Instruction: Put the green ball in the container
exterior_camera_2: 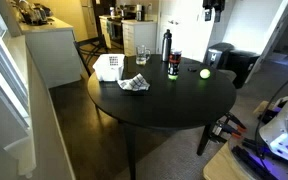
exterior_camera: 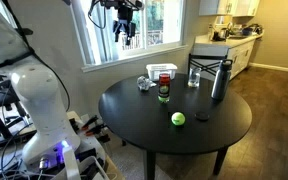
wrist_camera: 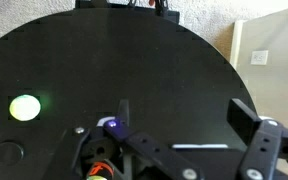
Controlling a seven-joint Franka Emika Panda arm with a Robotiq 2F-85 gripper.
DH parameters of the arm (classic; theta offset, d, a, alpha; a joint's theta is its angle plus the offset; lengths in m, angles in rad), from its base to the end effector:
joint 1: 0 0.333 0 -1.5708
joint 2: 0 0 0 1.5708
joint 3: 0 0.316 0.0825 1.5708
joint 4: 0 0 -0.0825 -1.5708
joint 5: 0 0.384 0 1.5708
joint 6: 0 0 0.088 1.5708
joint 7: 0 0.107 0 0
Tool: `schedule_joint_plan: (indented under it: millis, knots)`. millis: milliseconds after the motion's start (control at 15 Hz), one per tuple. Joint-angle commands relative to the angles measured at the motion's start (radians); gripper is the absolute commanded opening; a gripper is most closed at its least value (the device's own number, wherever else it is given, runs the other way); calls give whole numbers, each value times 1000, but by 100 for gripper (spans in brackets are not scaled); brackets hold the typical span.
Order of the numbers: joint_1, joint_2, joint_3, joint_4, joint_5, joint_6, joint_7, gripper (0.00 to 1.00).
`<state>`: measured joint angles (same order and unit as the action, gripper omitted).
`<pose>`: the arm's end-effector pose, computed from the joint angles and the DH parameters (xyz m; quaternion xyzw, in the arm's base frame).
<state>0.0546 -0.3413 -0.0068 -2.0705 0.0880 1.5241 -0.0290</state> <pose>0.4277 0.0299 0.5570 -0.9931 -0.0360 0.1027 0.0441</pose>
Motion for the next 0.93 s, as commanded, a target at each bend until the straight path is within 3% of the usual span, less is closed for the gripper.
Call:
schedule_joint_plan:
  millis: [0,533,867]
  knots:
    - [-11,1,9,2,2,-2,-3,100]
    - [-24,6,-20,-54,-25,24,-73,100]
    - [-48,24,-70,-74,-120,10,-240,100]
